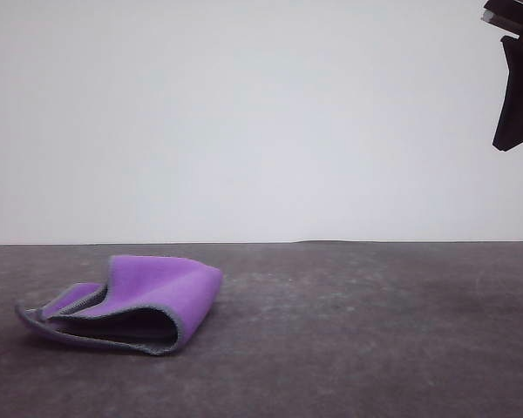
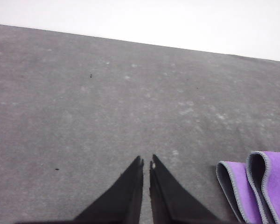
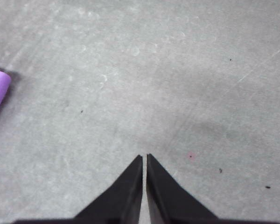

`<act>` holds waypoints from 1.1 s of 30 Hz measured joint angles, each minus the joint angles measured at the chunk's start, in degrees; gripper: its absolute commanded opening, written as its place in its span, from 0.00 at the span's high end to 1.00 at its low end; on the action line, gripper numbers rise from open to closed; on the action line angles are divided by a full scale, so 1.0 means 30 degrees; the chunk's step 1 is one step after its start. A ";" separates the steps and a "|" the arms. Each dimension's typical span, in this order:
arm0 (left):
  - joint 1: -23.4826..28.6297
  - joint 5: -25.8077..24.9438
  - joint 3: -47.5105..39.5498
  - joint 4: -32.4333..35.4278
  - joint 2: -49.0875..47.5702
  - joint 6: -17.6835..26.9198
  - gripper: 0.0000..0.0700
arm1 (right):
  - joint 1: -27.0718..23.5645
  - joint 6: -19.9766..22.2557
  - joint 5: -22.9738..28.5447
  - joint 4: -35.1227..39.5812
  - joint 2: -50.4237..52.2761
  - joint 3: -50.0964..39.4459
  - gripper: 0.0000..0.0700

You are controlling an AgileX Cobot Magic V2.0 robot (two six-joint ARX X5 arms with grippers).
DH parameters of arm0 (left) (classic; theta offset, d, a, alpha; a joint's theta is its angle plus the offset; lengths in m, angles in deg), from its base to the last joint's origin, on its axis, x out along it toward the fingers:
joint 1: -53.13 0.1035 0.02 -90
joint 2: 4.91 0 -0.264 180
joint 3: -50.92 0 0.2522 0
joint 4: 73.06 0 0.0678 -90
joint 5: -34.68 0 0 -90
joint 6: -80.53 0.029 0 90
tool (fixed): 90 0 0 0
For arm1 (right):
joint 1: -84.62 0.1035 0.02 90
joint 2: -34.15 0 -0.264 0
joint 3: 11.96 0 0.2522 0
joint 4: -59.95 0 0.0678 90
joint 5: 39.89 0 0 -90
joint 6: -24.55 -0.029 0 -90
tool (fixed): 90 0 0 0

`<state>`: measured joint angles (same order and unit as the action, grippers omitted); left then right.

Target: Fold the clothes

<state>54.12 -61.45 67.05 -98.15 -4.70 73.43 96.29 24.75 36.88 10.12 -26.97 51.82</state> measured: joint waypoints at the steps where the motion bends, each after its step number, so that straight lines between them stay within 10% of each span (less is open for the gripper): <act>1: 0.0000 0.0000 0.0000 -0.0002 0.0000 0.0001 0.98 | 0.0000 -0.0001 0.0000 0.0000 0.0000 0.0000 0.99; 18: 0.0000 -0.0007 0.0000 0.0000 0.0000 0.0004 0.98 | -0.0146 0.1014 0.0431 -0.0053 0.0493 -0.0101 0.99; 33: 0.0000 0.0000 0.0000 0.0003 0.0000 0.0005 0.98 | -0.3642 0.2275 0.0945 0.5266 1.2560 -0.8922 0.99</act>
<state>54.12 -61.45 67.05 -98.14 -4.70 73.44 85.36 31.57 39.71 25.91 10.71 25.06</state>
